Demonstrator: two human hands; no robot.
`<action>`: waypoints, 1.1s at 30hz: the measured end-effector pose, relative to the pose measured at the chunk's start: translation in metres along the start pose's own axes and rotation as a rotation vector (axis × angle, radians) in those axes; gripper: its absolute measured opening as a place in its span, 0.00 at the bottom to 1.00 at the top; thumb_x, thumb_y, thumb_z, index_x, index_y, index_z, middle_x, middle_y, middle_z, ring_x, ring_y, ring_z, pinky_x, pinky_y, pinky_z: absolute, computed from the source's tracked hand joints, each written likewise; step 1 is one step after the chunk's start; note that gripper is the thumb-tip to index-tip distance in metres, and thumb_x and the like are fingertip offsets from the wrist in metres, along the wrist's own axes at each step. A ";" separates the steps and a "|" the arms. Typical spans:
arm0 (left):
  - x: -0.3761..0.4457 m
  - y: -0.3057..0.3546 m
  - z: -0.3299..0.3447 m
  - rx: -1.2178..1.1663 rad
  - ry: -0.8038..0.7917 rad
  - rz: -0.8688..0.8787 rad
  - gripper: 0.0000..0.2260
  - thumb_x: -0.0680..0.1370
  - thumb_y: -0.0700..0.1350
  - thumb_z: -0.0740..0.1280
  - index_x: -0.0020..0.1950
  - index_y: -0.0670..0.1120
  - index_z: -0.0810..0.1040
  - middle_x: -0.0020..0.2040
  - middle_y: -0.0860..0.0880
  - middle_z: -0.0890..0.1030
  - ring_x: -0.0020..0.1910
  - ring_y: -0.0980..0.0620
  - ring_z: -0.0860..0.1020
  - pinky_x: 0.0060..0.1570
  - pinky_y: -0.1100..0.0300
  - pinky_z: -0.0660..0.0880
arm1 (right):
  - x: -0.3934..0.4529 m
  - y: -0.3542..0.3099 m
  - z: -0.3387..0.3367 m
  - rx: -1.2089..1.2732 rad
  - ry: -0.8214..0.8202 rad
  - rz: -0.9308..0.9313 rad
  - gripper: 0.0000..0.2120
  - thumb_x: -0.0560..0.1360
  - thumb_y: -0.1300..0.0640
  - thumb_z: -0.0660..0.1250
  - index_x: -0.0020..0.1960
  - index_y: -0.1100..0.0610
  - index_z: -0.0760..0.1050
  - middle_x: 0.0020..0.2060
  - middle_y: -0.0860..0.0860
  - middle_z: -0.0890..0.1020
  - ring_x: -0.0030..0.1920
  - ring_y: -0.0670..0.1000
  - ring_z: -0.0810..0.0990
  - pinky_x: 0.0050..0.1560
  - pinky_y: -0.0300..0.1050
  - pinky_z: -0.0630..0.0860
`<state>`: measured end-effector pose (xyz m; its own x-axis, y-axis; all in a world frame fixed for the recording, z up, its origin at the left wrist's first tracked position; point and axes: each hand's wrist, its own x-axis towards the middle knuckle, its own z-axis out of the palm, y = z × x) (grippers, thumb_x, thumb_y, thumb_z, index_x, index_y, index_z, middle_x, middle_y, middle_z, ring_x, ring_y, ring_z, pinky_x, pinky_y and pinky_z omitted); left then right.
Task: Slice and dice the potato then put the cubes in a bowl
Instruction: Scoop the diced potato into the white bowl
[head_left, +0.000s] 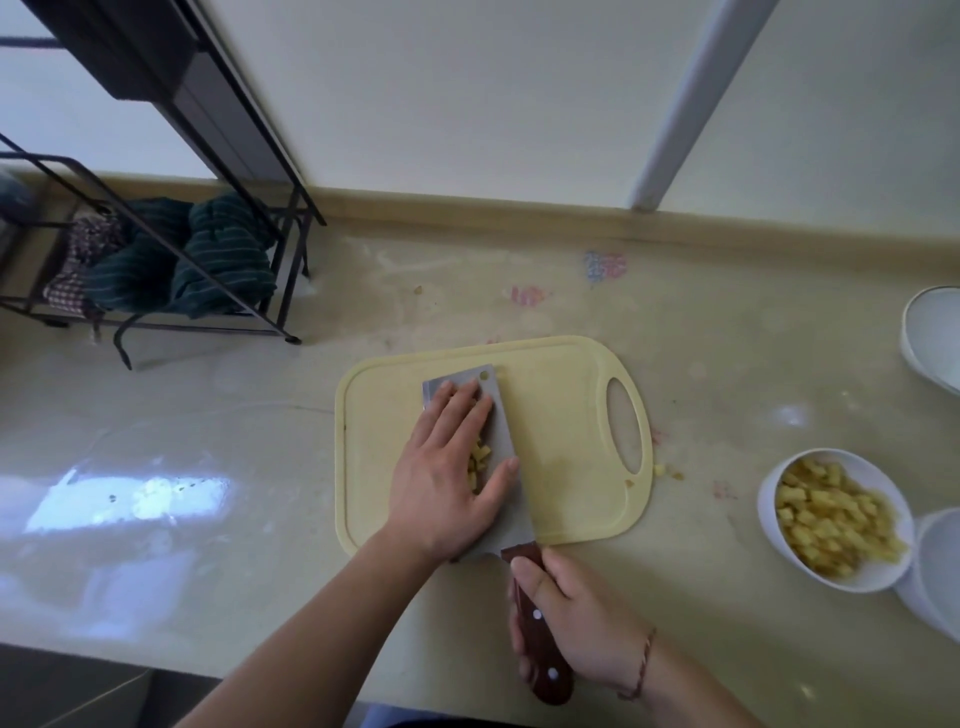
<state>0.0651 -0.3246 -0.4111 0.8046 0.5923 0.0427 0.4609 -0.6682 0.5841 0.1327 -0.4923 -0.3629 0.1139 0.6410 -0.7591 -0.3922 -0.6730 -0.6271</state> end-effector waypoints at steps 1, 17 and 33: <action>0.001 0.002 -0.001 0.026 -0.009 -0.016 0.34 0.79 0.64 0.59 0.77 0.43 0.71 0.79 0.48 0.67 0.81 0.49 0.57 0.79 0.52 0.57 | -0.001 0.000 0.000 0.011 0.002 -0.022 0.12 0.82 0.54 0.55 0.45 0.60 0.66 0.27 0.58 0.77 0.24 0.55 0.76 0.26 0.41 0.72; 0.029 0.045 -0.020 0.024 -0.182 -0.063 0.27 0.81 0.56 0.57 0.78 0.46 0.69 0.80 0.52 0.66 0.81 0.51 0.56 0.79 0.56 0.56 | -0.018 0.000 -0.006 0.194 0.028 -0.208 0.16 0.82 0.51 0.55 0.43 0.61 0.68 0.24 0.58 0.76 0.22 0.54 0.74 0.24 0.39 0.70; 0.027 0.157 -0.016 0.075 -0.145 0.016 0.23 0.85 0.51 0.60 0.80 0.48 0.66 0.81 0.53 0.63 0.81 0.53 0.55 0.79 0.57 0.53 | -0.105 0.002 -0.065 0.217 0.026 -0.267 0.15 0.81 0.50 0.57 0.43 0.61 0.68 0.26 0.60 0.76 0.21 0.54 0.74 0.23 0.40 0.71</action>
<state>0.1539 -0.4066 -0.3053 0.8552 0.5137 -0.0691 0.4698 -0.7118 0.5222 0.1795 -0.5850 -0.2958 0.2605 0.7726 -0.5790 -0.5302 -0.3868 -0.7545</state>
